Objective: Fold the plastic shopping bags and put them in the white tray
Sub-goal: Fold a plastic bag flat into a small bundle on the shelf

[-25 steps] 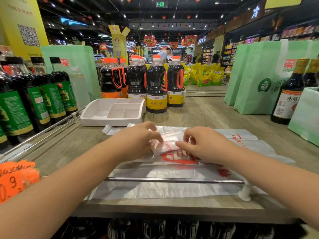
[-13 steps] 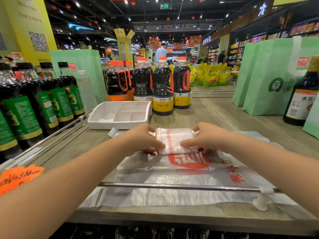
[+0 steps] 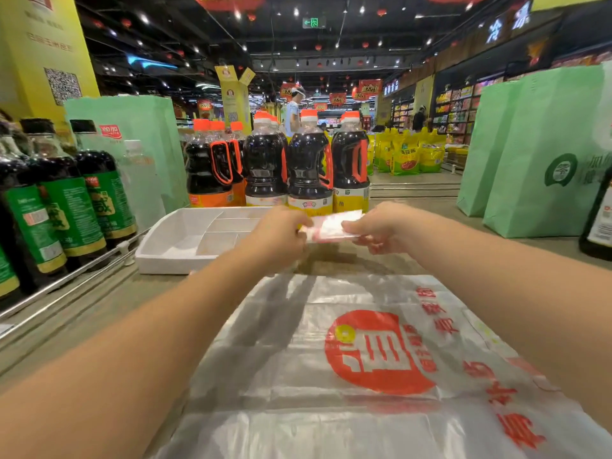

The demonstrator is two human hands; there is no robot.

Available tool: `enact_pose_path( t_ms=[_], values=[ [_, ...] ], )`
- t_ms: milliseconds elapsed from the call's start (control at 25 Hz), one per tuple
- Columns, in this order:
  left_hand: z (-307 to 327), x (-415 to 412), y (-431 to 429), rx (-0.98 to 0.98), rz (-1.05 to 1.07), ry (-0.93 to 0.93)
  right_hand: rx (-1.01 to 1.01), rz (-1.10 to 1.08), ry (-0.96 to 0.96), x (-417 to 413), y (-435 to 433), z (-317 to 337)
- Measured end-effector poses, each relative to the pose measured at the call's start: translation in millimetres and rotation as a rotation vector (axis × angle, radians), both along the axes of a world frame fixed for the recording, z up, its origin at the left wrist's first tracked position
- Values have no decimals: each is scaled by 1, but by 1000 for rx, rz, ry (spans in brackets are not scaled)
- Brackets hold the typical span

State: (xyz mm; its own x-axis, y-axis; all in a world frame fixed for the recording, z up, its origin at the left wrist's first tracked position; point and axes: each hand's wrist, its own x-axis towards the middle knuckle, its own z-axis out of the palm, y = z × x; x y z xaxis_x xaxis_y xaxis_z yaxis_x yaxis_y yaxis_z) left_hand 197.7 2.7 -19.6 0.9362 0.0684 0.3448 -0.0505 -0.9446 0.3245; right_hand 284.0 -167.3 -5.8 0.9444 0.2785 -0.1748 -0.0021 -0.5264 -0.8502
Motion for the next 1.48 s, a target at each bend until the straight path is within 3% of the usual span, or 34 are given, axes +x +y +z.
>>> enact_pose_path(
  t_ms=[80, 160, 360, 520, 640, 760, 840, 960, 1080, 1200, 1320, 1480],
  values=[
    [-12, 8, -2, 273, -40, 172, -175, 20, 61, 10, 9, -10],
    [-23, 13, -4, 396, -39, 271, -305, 36, 52, 10, 16, -14],
    [-42, 20, -12, 442, -34, 317, -426, -36, -323, 16, 40, -30],
    [-40, 24, -14, 525, -3, 402, -644, 104, -509, 10, 41, -35],
    [-37, 21, -10, 450, 1, 390, -727, 218, -537, 8, 34, -33],
    [-2, -11, -19, 264, -62, 260, -647, 220, -616, -17, 13, -13],
    [23, -49, -24, 223, -168, 226, -594, 337, -721, -51, -22, 0],
    [23, -119, -24, 248, -380, 446, -601, 568, -647, -129, -87, -5],
    [-9, -156, -17, 359, -338, 644, -787, 602, -515, -170, -131, -27],
    [-28, -154, 0, 395, -252, 671, -864, 566, -374, -161, -149, -35],
    [-27, -167, 15, 392, -175, 680, -840, 485, -374, -161, -172, -30],
    [-24, -179, 25, 393, -100, 527, -793, 491, -401, -170, -180, -29]
  ],
)
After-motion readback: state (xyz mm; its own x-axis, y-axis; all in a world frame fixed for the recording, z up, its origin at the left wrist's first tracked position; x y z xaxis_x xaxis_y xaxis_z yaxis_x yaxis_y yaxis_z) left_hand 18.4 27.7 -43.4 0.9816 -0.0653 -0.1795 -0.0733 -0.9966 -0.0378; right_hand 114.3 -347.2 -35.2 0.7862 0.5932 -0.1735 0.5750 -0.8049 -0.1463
